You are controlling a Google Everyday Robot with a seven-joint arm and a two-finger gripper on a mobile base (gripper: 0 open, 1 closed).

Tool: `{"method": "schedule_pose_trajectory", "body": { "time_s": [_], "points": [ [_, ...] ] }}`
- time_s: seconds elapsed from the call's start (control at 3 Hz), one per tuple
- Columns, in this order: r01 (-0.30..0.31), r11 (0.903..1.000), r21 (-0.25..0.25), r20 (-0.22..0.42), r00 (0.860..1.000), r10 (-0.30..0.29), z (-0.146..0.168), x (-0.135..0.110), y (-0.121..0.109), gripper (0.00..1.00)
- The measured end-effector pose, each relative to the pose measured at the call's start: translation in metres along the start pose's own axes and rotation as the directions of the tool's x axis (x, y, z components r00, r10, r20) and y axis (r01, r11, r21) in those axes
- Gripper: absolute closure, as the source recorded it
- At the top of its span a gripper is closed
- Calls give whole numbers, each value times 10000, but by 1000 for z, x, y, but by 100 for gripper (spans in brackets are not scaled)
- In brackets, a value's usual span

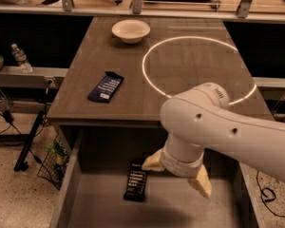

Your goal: Pick rxbar chocolate from top drawer and place on counter

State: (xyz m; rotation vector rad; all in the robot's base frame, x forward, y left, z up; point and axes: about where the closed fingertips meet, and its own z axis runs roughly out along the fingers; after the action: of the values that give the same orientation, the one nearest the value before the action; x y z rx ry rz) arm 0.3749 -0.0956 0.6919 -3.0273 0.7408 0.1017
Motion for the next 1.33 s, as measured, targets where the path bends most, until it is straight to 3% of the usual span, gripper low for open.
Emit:
{"method": "schedule_pose_trajectory", "body": {
  "time_s": [0.33, 0.67, 1.0, 1.33],
  "points": [
    [1192, 9922, -372, 42, 9929, -1191, 31, -7, -22, 0],
    [1953, 9795, -497, 221, 9807, -1944, 57, -16, -43, 0],
    [2435, 9690, -428, 223, 9698, -2427, 75, -21, -63, 0],
    [2598, 9654, -210, -112, 9655, -2601, 82, -10, -82, 0]
  ]
}}
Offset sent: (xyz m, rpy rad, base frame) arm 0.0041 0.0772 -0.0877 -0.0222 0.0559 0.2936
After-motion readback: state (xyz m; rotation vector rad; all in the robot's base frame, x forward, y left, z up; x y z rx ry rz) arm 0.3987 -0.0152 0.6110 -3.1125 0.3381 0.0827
